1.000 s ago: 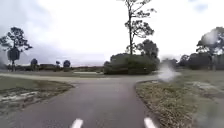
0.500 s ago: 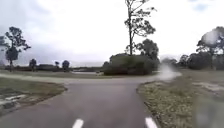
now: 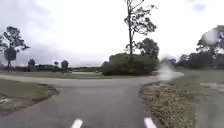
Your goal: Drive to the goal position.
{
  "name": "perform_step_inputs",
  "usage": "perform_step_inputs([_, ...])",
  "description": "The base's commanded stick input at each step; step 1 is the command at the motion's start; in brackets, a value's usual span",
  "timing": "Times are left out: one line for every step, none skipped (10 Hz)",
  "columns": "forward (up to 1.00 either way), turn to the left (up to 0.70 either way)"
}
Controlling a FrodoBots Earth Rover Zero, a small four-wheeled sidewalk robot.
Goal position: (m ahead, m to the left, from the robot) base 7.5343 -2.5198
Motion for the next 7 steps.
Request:
perform_step_inputs([0.85,0.00])
perform_step_inputs([0.85,0.00])
perform_step_inputs([0.85,0.00])
perform_step_inputs([0.85,0.00])
perform_step_inputs([0.85,0.00])
perform_step_inputs([0.85,0.00])
perform_step_inputs([0.85,0.00])
